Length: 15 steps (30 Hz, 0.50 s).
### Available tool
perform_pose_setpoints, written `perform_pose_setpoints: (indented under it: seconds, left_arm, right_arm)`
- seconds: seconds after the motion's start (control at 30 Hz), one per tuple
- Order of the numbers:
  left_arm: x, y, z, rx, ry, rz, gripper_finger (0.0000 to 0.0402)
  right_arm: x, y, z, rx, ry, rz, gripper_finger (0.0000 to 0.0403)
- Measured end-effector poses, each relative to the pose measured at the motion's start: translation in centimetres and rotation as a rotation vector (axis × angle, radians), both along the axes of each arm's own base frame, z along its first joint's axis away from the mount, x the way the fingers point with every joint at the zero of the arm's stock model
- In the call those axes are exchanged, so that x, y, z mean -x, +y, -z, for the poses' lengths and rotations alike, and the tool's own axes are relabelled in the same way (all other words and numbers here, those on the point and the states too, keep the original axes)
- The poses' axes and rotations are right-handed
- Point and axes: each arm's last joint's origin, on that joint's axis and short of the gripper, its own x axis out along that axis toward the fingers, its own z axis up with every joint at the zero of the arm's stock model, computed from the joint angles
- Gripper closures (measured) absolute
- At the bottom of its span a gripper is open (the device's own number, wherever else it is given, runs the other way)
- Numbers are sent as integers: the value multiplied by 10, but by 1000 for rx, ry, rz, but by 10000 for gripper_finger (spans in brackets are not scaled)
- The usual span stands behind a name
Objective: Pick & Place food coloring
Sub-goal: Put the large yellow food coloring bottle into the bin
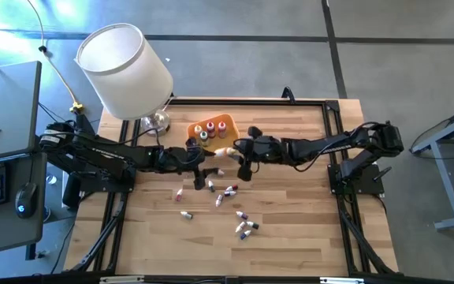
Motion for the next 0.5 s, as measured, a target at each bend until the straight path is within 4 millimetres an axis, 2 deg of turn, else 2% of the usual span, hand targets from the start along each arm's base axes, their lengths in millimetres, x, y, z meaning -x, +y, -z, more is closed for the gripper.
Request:
perform_pose_setpoints:
  seconds: [0.17, 0.5]
  left_arm:
    - [0, 2, -1, -27, -5, -65, 138]
    - [0, 2, -1, -49, 2, -55, 137]
  right_arm:
    - [4, -30, 2, 10, 21, 108, 288]
    - [16, -83, 4, -73, 33, 130, 287]
